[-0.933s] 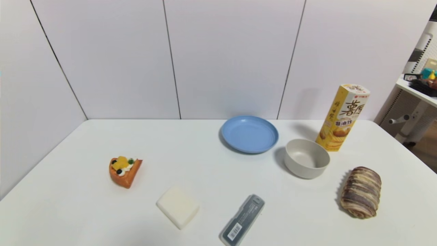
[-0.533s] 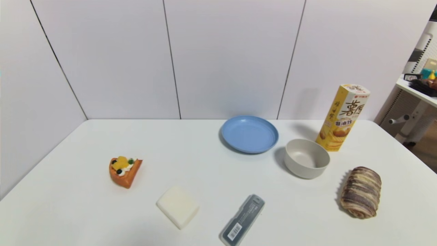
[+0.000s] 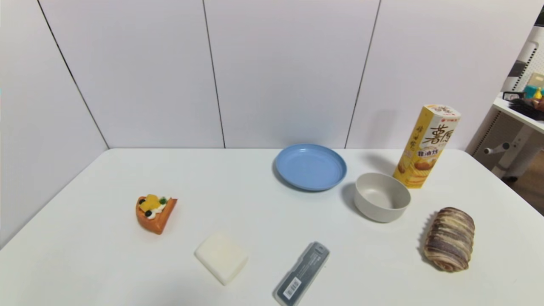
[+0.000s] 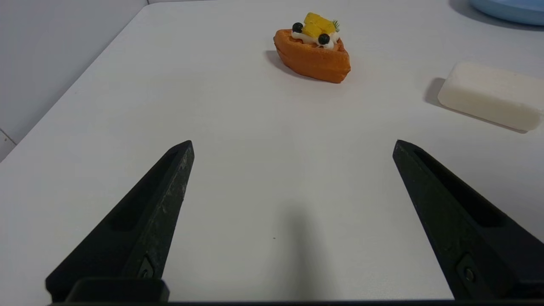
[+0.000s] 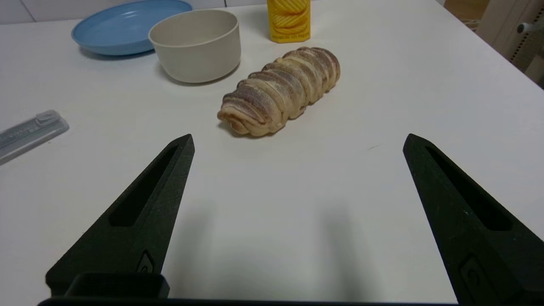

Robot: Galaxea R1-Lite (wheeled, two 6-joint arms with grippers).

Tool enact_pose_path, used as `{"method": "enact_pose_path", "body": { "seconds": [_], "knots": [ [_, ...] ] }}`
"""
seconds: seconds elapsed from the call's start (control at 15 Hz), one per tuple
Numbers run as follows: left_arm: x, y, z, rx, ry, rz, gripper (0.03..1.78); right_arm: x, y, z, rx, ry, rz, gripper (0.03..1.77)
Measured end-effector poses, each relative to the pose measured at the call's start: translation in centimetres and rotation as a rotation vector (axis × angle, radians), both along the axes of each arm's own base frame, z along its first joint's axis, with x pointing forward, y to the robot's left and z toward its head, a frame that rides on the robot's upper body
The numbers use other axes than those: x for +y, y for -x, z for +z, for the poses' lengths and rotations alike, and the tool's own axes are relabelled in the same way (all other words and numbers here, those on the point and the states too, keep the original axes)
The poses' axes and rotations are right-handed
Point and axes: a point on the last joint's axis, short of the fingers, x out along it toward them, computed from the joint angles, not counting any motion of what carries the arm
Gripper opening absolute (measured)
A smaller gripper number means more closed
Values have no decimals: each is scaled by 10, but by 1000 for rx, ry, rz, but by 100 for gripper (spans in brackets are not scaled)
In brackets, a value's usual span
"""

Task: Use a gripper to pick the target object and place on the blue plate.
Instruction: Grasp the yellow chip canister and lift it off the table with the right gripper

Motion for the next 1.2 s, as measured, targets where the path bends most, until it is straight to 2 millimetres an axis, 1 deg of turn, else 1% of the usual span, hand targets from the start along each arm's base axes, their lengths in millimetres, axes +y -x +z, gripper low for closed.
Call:
{"method": "enact_pose_path", "body": {
  "seconds": [0.13, 0.2, 0.33, 0.47, 0.53, 0.6, 0.67, 0.8, 0.93, 1.0, 1.07, 1.2],
  "knots": [
    [0, 0, 0, 0, 0, 0, 169, 0, 2, 33, -55, -1, 3, 170],
    [0, 0, 0, 0, 0, 0, 169, 0, 3, 56, -92, -2, 7, 170],
    [0, 0, 0, 0, 0, 0, 169, 0, 1, 110, -155, -18, 9, 170],
    [0, 0, 0, 0, 0, 0, 169, 0, -10, 169, -197, -60, 8, 170],
    [0, 0, 0, 0, 0, 0, 169, 0, -19, 194, -204, -78, 10, 170],
    [0, 0, 0, 0, 0, 0, 169, 0, -31, 216, -205, -89, 12, 170],
    [0, 0, 0, 0, 0, 0, 169, 0, -46, 233, -196, -97, 12, 170],
    [0, 0, 0, 0, 0, 0, 169, 1, -82, 257, -158, -79, 22, 170],
    [0, 0, 0, 0, 0, 0, 169, 2, -115, 265, -111, -7, 68, 170],
    [0, 0, 0, 0, 0, 0, 169, 2, -133, 265, -84, 43, 111, 170],
    [0, 0, 0, 0, 0, 0, 169, 2, -146, 263, -66, 79, 144, 170],
    [0, 0, 0, 0, 0, 0, 169, 1, -172, 254, -30, 150, 175, 170]
  ]
}}
